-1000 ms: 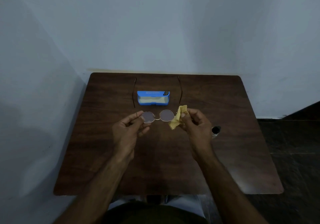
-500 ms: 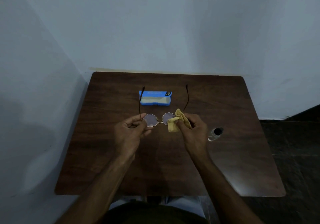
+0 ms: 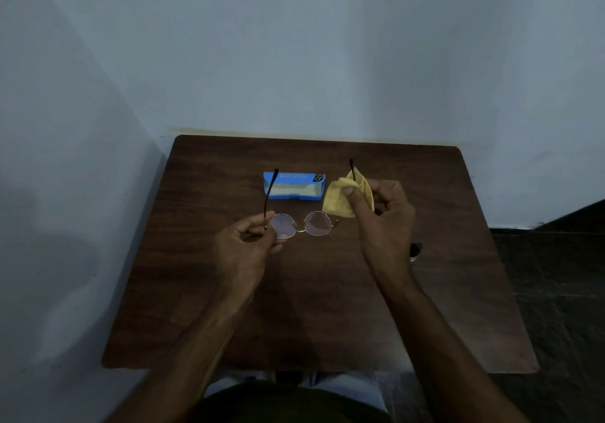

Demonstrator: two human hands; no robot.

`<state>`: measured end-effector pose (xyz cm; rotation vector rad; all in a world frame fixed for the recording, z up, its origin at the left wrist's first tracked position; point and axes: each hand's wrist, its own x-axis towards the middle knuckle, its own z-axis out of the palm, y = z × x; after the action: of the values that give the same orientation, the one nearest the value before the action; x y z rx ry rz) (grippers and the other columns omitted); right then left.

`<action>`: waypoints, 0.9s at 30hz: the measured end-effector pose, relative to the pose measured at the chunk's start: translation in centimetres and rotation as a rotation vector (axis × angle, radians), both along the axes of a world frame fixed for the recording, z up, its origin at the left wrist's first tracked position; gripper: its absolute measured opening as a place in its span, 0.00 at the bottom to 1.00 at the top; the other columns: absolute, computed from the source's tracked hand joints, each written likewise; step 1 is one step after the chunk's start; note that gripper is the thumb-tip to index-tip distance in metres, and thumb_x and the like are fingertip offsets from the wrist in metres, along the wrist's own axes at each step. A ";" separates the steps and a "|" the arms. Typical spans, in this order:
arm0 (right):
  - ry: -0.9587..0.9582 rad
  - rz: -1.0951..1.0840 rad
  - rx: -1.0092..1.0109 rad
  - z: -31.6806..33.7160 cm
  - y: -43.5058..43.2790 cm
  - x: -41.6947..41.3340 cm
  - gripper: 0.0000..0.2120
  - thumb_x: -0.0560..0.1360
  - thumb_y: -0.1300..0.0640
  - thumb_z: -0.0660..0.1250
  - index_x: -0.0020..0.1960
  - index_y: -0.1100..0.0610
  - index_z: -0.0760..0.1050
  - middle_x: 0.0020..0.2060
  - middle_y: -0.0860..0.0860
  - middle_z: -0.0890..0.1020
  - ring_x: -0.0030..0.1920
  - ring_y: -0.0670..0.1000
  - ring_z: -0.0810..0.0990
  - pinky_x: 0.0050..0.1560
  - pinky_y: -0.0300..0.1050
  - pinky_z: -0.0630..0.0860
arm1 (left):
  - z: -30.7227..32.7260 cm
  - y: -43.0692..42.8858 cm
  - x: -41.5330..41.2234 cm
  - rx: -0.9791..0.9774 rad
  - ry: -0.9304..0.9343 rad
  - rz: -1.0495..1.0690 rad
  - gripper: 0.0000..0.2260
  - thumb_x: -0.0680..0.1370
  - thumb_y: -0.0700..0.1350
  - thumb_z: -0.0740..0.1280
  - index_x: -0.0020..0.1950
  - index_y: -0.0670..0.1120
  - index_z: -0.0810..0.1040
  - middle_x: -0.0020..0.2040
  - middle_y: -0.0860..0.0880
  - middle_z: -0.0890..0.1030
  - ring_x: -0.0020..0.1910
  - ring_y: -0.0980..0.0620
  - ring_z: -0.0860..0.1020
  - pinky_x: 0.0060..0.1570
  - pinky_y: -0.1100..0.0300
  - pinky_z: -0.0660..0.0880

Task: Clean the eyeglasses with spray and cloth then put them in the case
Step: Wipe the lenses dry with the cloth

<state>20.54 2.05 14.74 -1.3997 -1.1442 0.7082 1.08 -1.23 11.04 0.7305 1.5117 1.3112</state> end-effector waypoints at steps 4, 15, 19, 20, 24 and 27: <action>-0.009 -0.016 0.014 1.4 1.3 0.4 0.07 0.76 0.56 0.77 0.52 0.55 0.83 0.48 0.54 0.83 0.48 0.54 0.83 0.46 0.46 0.81 | -0.1 0.0 -0.1 0.010 0.067 -0.010 0.13 0.77 0.33 0.75 0.60 0.42 0.85 0.45 0.43 0.88 0.44 0.46 0.89 0.41 0.60 0.85; -0.125 0.016 0.030 0.0 0.9 0.1 0.04 0.78 0.56 0.74 0.52 0.54 0.83 0.47 0.51 0.82 0.46 0.47 0.81 0.42 0.36 0.77 | 0.2 -0.2 0.0 0.012 -0.011 0.024 0.11 0.78 0.33 0.74 0.59 0.43 0.86 0.46 0.42 0.89 0.44 0.48 0.88 0.41 0.60 0.85; -0.143 0.067 -0.004 -3.2 -1.4 -0.9 0.03 0.78 0.59 0.74 0.51 0.53 0.83 0.47 0.49 0.80 0.46 0.45 0.79 0.43 0.37 0.77 | 0.1 -0.4 0.1 -0.024 -0.130 0.046 0.11 0.79 0.32 0.71 0.60 0.40 0.85 0.47 0.41 0.89 0.46 0.47 0.88 0.44 0.59 0.86; -0.136 0.069 -0.019 -4.0 -1.9 -1.2 0.04 0.77 0.59 0.74 0.51 0.52 0.82 0.47 0.49 0.80 0.46 0.45 0.80 0.44 0.41 0.78 | 0.2 -0.4 0.2 -0.032 -0.152 0.044 0.10 0.79 0.33 0.71 0.60 0.40 0.85 0.48 0.42 0.89 0.46 0.47 0.88 0.44 0.59 0.85; -0.112 0.043 -0.093 -6.3 -3.3 -1.5 0.08 0.78 0.59 0.74 0.50 0.46 0.81 0.46 0.46 0.80 0.47 0.45 0.80 0.47 0.52 0.81 | 0.0 -0.3 0.1 -0.066 -0.179 0.045 0.10 0.79 0.34 0.72 0.59 0.42 0.85 0.49 0.41 0.89 0.46 0.47 0.88 0.42 0.60 0.84; -0.123 0.048 -0.054 -5.9 -3.4 -1.4 0.12 0.77 0.59 0.75 0.49 0.41 0.80 0.47 0.45 0.79 0.47 0.45 0.80 0.45 0.49 0.80 | -0.1 -0.5 0.3 -0.065 -0.134 0.036 0.10 0.79 0.33 0.72 0.59 0.41 0.85 0.49 0.39 0.88 0.46 0.46 0.87 0.41 0.61 0.84</action>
<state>19.18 -1.37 8.80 -1.4826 -1.2662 0.6991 1.38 -1.70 10.96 0.5649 1.4585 1.3055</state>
